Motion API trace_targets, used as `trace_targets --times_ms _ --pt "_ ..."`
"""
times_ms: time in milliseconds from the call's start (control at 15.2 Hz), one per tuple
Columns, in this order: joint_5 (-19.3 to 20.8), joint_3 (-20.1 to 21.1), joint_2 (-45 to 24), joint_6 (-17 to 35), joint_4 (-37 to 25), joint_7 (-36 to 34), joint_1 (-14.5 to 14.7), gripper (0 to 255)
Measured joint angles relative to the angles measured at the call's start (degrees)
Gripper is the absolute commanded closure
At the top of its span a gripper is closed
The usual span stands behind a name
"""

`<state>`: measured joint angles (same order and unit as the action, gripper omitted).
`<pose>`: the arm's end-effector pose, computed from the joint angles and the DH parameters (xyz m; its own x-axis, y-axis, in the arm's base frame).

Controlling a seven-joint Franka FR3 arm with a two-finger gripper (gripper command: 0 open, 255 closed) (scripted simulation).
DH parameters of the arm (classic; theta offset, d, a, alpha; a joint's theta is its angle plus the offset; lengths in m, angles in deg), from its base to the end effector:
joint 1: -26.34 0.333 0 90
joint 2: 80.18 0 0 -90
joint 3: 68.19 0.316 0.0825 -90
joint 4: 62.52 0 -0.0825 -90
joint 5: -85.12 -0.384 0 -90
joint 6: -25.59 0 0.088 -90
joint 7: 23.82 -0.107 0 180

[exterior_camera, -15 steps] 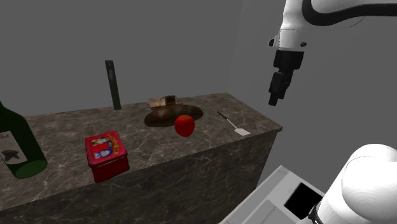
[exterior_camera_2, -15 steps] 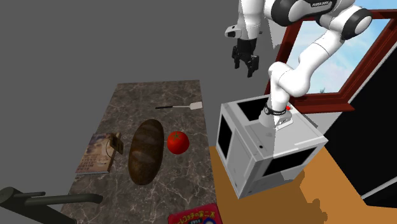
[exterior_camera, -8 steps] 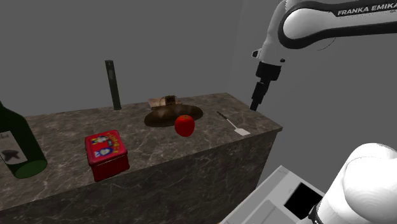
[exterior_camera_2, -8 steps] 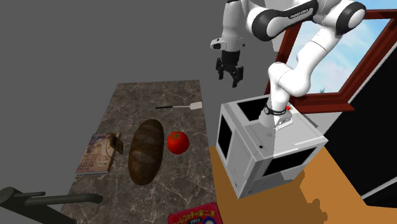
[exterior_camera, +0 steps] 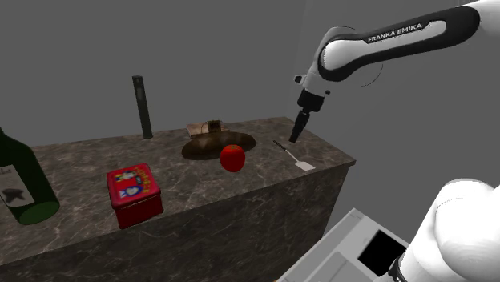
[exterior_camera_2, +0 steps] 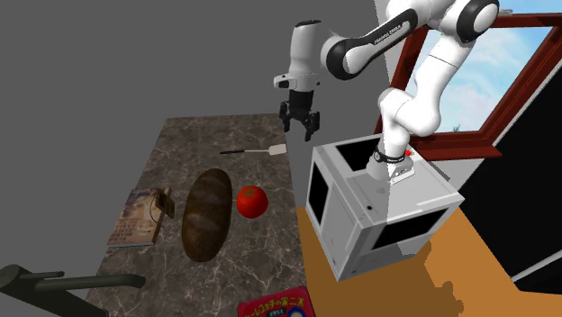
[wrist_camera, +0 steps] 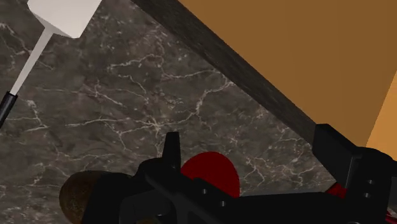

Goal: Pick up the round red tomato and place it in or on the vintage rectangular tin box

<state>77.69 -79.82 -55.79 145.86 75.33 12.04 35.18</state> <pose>0.4307 -0.0193 0.4789 0.8503 0.4871 0.1994 0.5125 -0.8525 -0.1031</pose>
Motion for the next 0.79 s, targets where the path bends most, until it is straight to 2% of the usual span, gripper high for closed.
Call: trace_targets --times_ms 396,792 --pt "-9.2 -3.6 -12.0 9.4 -5.2 13.8 5.1 0" --pt "-22.0 -5.2 -24.1 13.5 -13.7 29.8 8.2 0"
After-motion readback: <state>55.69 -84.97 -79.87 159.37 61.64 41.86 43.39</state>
